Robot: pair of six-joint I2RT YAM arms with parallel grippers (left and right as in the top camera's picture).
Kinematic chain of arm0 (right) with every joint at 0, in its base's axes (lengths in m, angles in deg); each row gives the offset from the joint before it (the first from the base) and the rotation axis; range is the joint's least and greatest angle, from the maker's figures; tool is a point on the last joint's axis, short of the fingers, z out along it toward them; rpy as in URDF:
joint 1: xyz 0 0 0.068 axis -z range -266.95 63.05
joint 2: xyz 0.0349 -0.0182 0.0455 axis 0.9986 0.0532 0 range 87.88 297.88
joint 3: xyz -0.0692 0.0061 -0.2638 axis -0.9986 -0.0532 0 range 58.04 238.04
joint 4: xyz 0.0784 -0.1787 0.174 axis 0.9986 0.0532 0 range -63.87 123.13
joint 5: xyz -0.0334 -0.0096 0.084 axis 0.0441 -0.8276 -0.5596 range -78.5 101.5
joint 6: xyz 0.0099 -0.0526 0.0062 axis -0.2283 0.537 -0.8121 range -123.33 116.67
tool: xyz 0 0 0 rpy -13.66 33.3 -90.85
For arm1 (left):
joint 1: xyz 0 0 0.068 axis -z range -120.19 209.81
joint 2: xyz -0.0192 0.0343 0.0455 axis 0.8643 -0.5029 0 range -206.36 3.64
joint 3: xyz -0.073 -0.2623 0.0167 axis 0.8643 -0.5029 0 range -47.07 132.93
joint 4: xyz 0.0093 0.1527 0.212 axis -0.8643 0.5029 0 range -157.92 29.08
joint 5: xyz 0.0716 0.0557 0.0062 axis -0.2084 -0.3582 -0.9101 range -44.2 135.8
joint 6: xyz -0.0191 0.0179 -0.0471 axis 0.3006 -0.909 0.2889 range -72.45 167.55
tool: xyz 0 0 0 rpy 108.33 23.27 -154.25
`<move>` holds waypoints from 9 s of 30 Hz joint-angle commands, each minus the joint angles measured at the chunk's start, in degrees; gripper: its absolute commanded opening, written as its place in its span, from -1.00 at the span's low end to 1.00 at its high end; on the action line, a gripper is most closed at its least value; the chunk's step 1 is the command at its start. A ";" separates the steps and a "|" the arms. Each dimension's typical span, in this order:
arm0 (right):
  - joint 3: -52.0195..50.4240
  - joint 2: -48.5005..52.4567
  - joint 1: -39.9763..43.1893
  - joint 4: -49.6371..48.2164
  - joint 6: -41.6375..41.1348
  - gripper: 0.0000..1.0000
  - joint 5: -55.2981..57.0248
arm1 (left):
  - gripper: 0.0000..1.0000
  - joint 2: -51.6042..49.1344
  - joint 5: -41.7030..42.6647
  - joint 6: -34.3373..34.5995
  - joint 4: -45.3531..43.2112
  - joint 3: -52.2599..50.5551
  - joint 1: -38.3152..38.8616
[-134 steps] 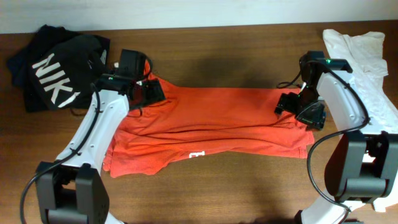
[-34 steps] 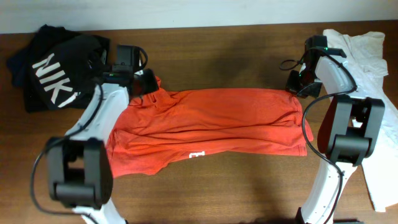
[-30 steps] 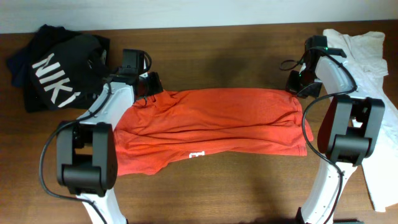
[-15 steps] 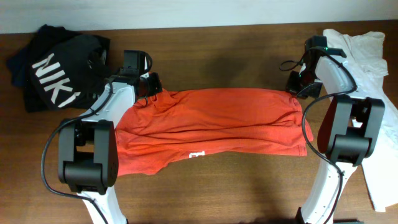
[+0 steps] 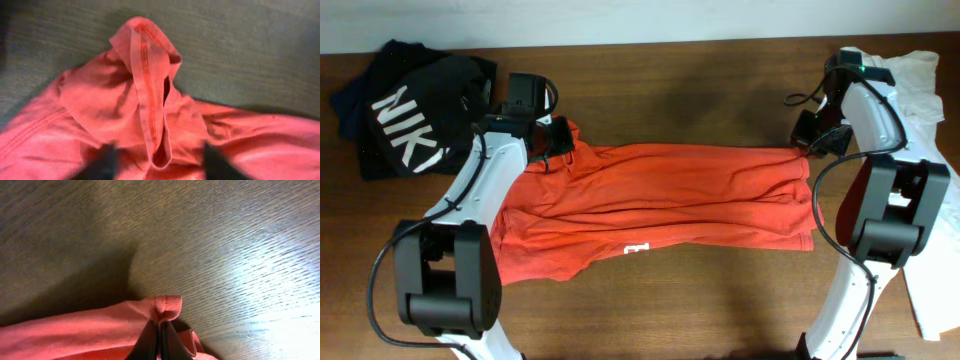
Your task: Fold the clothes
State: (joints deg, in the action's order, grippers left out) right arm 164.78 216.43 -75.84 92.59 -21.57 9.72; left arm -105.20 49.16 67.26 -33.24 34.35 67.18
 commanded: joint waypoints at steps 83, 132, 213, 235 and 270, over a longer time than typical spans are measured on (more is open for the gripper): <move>-3.39 -13.46 2.38 26.77 2.49 0.97 0.28 | 0.29 1.44 -6.32 -1.38 52.63 16.68 -6.99; -13.16 -13.44 -5.90 9.64 5.68 0.29 -1.29 | 0.25 17.84 1.92 -1.36 33.62 -5.57 -31.17; -13.40 -22.43 -36.00 7.23 -1.90 0.35 -8.37 | 0.98 17.84 5.25 -3.54 38.01 -8.33 -31.12; -39.32 -22.45 -27.63 -14.12 -0.26 -0.92 -11.87 | 0.98 17.84 5.22 -3.52 37.86 -8.33 -31.12; -38.45 -12.09 -38.36 -39.19 3.85 -0.92 -27.82 | 0.98 17.84 5.22 -3.52 37.88 -8.35 -31.12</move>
State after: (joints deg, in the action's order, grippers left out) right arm 125.70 201.87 -114.63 53.05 -17.90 -19.68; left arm -87.65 54.38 64.46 4.77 26.29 36.12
